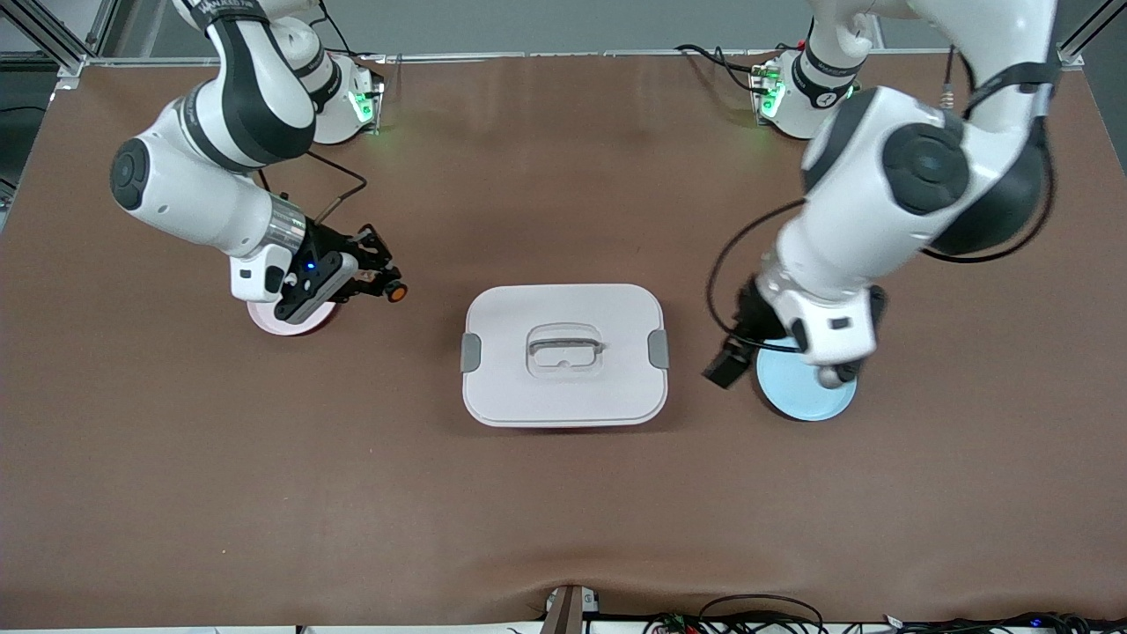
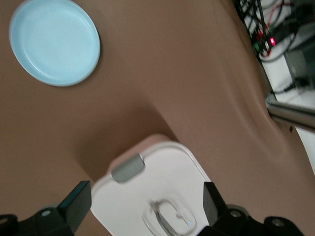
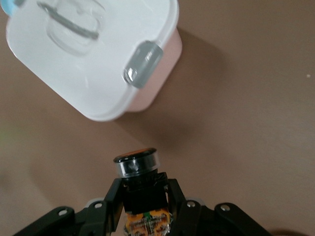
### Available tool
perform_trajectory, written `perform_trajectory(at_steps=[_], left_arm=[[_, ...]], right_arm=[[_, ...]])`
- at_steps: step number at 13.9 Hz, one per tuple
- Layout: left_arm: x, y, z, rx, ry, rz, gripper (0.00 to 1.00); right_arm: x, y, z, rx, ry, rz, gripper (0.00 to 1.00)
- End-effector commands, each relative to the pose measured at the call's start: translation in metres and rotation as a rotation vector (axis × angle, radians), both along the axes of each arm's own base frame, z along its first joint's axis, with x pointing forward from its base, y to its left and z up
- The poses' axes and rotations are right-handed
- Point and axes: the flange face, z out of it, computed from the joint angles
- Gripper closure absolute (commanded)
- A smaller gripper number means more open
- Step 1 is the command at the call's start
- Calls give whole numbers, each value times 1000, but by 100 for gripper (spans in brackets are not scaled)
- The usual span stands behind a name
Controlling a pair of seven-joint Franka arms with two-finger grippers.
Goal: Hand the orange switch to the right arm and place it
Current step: 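Open the left gripper and withdraw it while the right gripper carries the switch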
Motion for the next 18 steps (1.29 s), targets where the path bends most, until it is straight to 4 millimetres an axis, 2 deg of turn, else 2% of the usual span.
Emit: perform_trajectory(at_steps=[1, 3, 5, 7, 9, 10, 11, 12, 13, 15, 16, 18], left_arm=[[5, 42, 13, 40, -5, 8, 0], [7, 70, 19, 107, -17, -87, 0], [8, 90, 25, 132, -24, -200, 0], [7, 118, 45, 125, -49, -221, 0], [-2, 137, 59, 161, -39, -337, 0], [-7, 142, 61, 171, -20, -409, 0], [-9, 156, 67, 172, -22, -452, 0], [-17, 169, 83, 185, -43, -504, 0], [-27, 168, 81, 200, -35, -583, 0], [-49, 190, 87, 237, -30, -718, 0], [-57, 196, 92, 250, -37, -796, 0], [-68, 202, 99, 265, -40, -907, 0]], right_arm=[[-18, -19, 11, -130, -72, 168, 100], [-22, -31, 7, -175, -110, 328, 100], [-27, -51, 0, -195, -126, 417, 100], [-35, -60, -6, -242, -129, 467, 100], [-40, -66, -18, -291, -134, 553, 100], [-41, -75, -27, -296, -153, 589, 100], [-40, -83, -33, -301, -187, 689, 100], [-39, -90, -41, -304, -222, 758, 100], [-42, -108, -54, -312, -238, 750, 100], [-50, -131, -80, -323, -274, 789, 100], [-53, -149, -90, -329, -277, 786, 100], [-55, -165, -106, -326, -265, 817, 100]])
